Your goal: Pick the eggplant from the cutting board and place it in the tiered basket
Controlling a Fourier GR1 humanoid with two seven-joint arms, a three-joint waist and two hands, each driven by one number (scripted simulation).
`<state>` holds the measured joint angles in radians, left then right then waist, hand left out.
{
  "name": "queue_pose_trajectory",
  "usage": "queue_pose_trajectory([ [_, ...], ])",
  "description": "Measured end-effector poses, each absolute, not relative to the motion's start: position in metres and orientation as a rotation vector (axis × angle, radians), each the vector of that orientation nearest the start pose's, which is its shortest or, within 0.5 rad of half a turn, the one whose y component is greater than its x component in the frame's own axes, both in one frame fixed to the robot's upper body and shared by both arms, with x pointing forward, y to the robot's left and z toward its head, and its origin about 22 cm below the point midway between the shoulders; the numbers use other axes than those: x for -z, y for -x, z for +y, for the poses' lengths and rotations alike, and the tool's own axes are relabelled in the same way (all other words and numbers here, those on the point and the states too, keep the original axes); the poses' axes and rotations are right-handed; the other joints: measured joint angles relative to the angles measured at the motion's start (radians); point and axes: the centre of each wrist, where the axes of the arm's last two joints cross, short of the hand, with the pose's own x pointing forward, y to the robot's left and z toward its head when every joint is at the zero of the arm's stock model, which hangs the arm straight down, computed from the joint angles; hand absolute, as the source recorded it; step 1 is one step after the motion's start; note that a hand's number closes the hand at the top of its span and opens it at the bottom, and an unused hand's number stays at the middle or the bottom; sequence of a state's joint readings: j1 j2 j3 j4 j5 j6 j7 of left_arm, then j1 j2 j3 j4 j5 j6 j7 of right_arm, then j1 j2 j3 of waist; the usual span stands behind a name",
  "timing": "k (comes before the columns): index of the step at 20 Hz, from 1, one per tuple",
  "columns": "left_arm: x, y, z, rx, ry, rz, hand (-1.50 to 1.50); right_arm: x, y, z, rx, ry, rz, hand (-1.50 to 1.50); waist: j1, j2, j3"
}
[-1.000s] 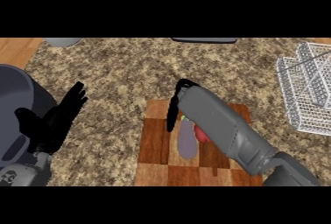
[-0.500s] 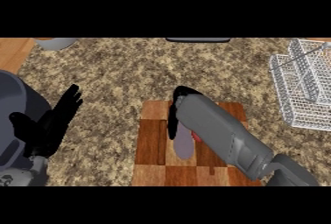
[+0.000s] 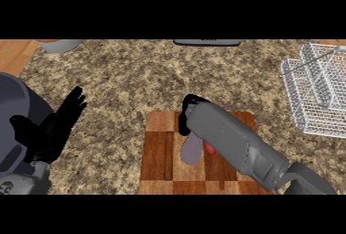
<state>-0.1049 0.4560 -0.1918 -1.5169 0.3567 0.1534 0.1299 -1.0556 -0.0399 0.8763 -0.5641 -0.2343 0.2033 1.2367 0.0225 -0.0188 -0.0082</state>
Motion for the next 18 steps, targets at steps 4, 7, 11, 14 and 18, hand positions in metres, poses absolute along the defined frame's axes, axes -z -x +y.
queue_pose_trajectory([
  [4,-0.03,-0.26,0.287,0.105,-0.062,-1.412,0.0,-0.037,-0.379,-0.029,-1.154,0.568,-0.175,1.5,-0.007,-0.003,-0.001],
  [7,-0.031,-0.259,0.289,0.107,-0.068,-1.411,0.0,-0.034,-0.373,-0.025,-1.2,0.597,-0.187,1.5,-0.01,-0.005,-0.001],
  [11,-0.027,-0.253,0.296,0.072,-0.089,-1.402,0.0,-0.034,-0.383,-0.078,-1.277,0.696,-0.321,1.5,-0.041,-0.009,0.007],
  [14,-0.025,-0.25,0.302,0.046,-0.112,-1.389,0.0,-0.048,-0.399,-0.139,-1.273,0.798,-0.421,1.5,-0.095,-0.018,0.016],
  [18,-0.019,-0.245,0.308,0.014,-0.135,-1.364,0.0,-0.087,-0.414,-0.204,-1.231,0.903,-0.622,1.5,-0.149,-0.032,0.026],
])
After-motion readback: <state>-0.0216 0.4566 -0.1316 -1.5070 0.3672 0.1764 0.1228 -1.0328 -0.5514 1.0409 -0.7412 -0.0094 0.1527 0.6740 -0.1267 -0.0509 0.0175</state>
